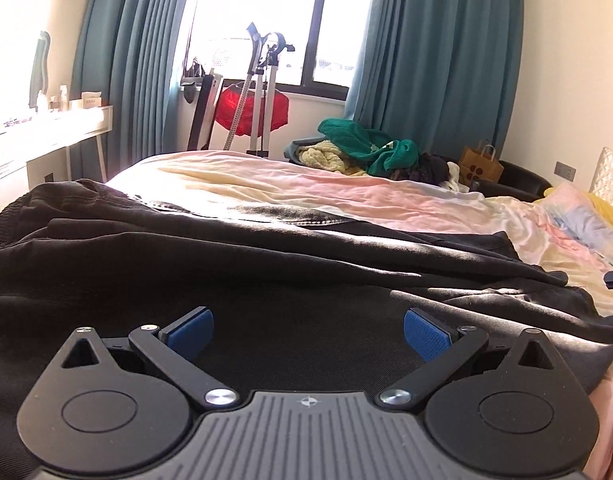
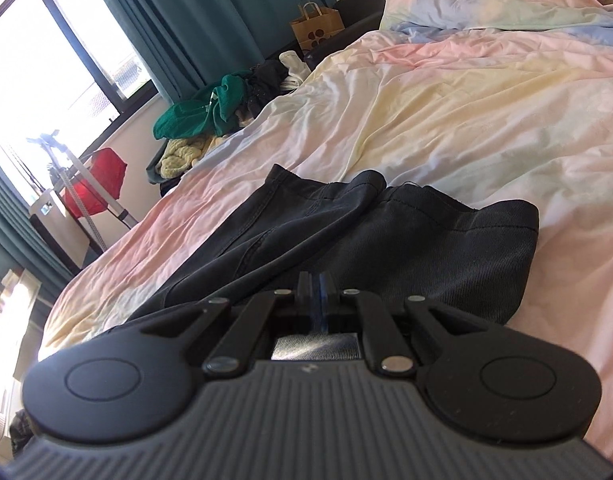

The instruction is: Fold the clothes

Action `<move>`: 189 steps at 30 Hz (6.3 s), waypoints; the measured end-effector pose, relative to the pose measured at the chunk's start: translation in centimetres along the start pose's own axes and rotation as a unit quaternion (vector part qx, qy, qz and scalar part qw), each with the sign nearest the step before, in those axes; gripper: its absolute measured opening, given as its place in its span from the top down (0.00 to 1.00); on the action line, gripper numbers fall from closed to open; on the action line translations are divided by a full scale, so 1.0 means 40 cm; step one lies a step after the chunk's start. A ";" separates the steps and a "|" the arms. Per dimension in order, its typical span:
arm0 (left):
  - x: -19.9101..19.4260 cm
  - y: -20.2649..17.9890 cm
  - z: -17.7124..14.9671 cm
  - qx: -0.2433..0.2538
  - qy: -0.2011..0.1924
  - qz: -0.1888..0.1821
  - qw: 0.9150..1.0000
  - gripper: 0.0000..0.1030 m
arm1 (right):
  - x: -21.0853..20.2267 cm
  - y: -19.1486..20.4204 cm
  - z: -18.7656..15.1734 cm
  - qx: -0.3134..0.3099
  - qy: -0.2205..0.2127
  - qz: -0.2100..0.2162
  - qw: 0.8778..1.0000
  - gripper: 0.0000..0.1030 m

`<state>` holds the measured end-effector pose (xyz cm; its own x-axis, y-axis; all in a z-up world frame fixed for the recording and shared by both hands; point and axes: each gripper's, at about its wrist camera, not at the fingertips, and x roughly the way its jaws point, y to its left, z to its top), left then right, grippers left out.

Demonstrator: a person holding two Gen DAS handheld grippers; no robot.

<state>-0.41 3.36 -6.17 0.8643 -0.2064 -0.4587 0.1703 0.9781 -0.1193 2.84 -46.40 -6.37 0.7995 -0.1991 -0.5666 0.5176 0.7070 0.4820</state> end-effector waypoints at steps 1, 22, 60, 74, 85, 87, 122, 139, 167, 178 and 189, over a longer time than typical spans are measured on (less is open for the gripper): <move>-0.017 0.013 0.004 -0.009 0.002 0.006 1.000 0.00 | -0.006 0.004 -0.003 -0.005 0.000 0.000 1.000 0.92; -0.331 0.483 0.146 -0.235 0.089 0.204 0.946 0.00 | 0.007 0.020 -0.020 -0.039 0.029 0.008 0.999 0.91; -0.288 0.720 -0.154 -0.579 0.066 0.052 0.811 0.44 | 0.005 -0.380 -0.027 0.294 -0.032 -0.128 0.946 0.19; -0.303 0.723 -0.191 -0.608 0.038 0.034 0.793 0.67 | 0.114 -0.283 -0.012 0.262 0.004 -0.044 0.964 0.87; -0.316 0.726 -0.177 -0.601 0.032 0.042 0.798 0.68 | 0.086 -0.264 0.006 0.238 -0.012 -0.050 0.970 0.94; -0.313 0.732 -0.179 -0.605 0.030 0.039 0.795 0.68 | 0.083 -0.262 -0.004 0.238 -0.005 -0.057 0.970 0.94; -0.280 0.746 -0.176 -0.597 0.058 0.066 0.797 0.61 | 0.072 -0.239 -0.033 0.281 -0.081 -0.087 0.952 0.95; -0.239 0.693 -0.062 -0.494 0.019 0.093 0.865 0.91 | 0.063 -0.228 -0.025 0.276 -0.082 -0.087 0.954 0.95; -0.216 0.632 0.291 -0.374 -0.109 0.119 0.913 0.92 | 0.026 0.036 0.151 0.084 -0.190 -0.065 0.976 0.95; 0.384 0.710 0.554 -0.338 -0.056 0.169 0.924 0.92 | 0.495 0.299 0.259 -0.077 -0.211 -0.134 0.965 0.95; 0.679 0.787 0.524 -0.319 0.048 0.166 0.932 0.86 | 0.779 0.338 0.232 -0.157 -0.074 -0.164 0.971 0.91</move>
<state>38.34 29.07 -3.90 0.7677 0.0741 -0.6365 -0.4415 0.7810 -0.4417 37.56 -49.33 -11.31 0.6542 -0.5281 -0.5414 0.6526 0.7559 0.0512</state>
